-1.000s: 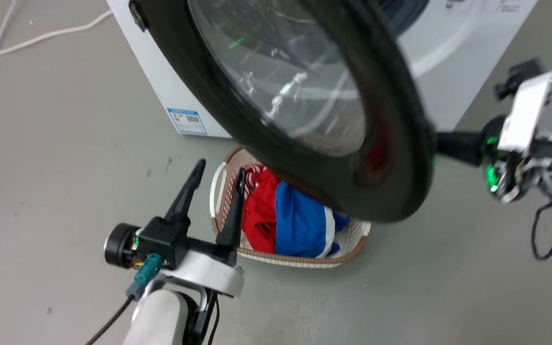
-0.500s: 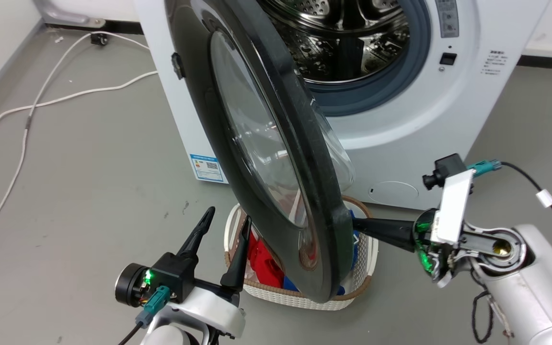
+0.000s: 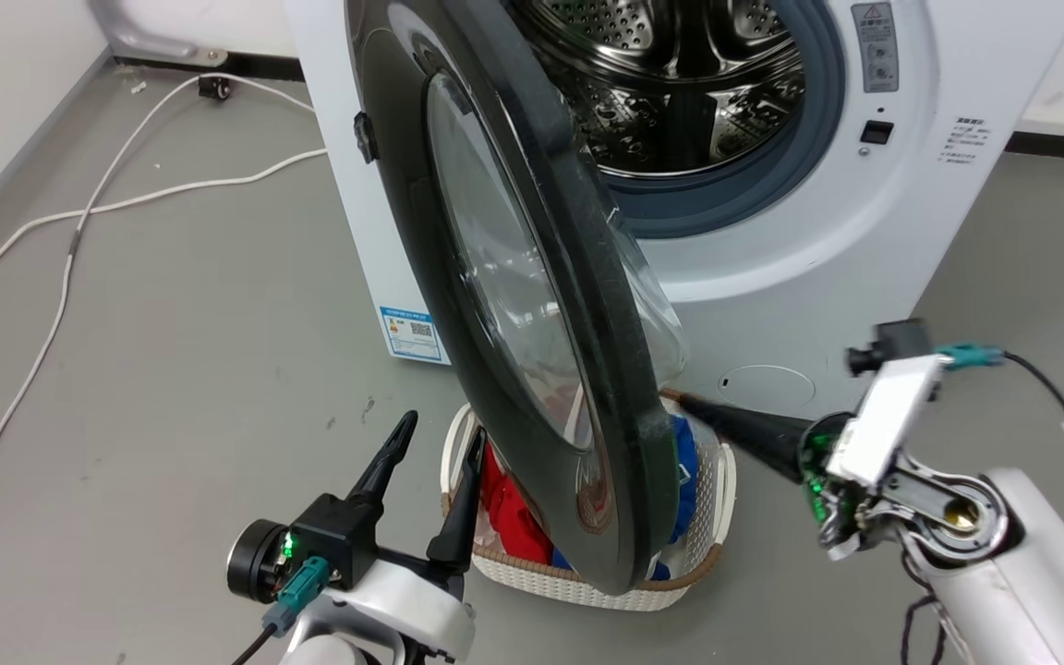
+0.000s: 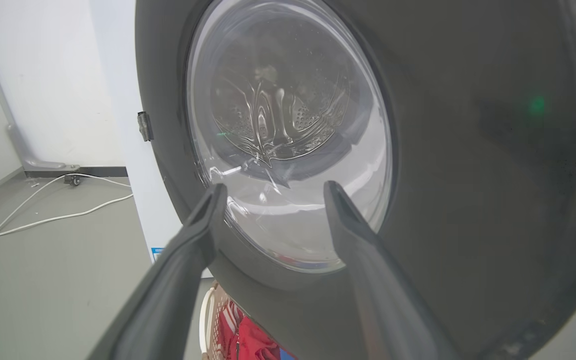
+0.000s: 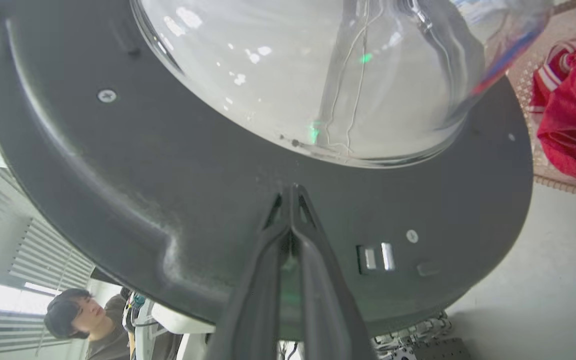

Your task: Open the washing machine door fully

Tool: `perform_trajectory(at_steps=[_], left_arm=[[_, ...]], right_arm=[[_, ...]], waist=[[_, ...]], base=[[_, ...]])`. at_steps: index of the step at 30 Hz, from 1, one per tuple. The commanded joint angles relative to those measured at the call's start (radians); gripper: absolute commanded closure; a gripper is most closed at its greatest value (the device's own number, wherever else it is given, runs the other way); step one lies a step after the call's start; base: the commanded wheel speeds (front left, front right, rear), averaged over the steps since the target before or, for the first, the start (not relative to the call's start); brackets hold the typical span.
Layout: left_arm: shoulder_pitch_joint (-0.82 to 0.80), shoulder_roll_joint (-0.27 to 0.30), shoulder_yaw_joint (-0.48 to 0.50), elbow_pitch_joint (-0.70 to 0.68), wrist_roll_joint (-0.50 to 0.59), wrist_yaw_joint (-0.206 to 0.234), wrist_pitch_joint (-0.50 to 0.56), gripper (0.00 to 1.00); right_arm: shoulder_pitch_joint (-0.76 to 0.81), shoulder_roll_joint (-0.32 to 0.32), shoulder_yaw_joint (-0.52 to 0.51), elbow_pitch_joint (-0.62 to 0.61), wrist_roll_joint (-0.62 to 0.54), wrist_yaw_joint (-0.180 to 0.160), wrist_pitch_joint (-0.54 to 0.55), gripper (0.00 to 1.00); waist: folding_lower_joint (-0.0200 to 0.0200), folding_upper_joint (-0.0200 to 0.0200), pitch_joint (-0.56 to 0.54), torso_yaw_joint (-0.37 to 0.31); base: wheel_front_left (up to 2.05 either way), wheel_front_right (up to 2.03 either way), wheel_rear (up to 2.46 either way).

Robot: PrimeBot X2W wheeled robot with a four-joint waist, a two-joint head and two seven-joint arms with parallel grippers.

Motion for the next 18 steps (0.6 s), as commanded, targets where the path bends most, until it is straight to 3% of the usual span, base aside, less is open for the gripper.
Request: perform_trajectory(at_steps=[1,10,15,16,17,18], left_arm=[[0.015,0.001,0.003,0.004,-0.007,-0.001,-0.002,0.00],[0.032,0.001,0.023,0.016,-0.017,0.004,-0.002,0.00],[0.040,0.008,0.046,0.021,-0.025,0.010,-0.002,0.00],[0.042,0.009,0.051,0.021,-0.025,0.012,-0.002,0.00],[0.044,0.010,0.054,0.021,-0.026,0.013,-0.002,0.00],[0.047,0.011,0.058,0.021,-0.026,0.013,-0.002,0.00]], right_arm=[[0.032,-0.013,-0.030,-0.020,-0.021,0.003,-0.064,1.00],[0.144,-0.041,-0.185,-0.079,-0.156,0.003,-0.447,1.00],[0.227,-0.089,-0.241,-0.147,-0.318,0.003,-0.630,1.00],[0.245,-0.093,-0.250,-0.163,-0.355,0.003,-0.663,0.94],[0.264,-0.098,-0.259,-0.180,-0.395,0.003,-0.693,0.52],[0.283,-0.098,-0.267,-0.196,-0.432,0.003,-0.717,0.00]], waist=[[0.0002,0.0000,-0.012,-0.014],[0.0002,0.0000,-0.039,-0.068],[0.0002,0.0000,-0.051,-0.097],[0.0002,0.0000,-0.053,-0.102],[0.0002,0.0000,-0.056,-0.107],[0.0002,0.0000,-0.057,-0.112]], base=[[0.00,0.00,0.00],[0.00,0.00,0.00],[0.00,0.00,0.00],[0.00,0.00,0.00],[0.00,0.00,0.00],[0.00,0.00,0.00]])
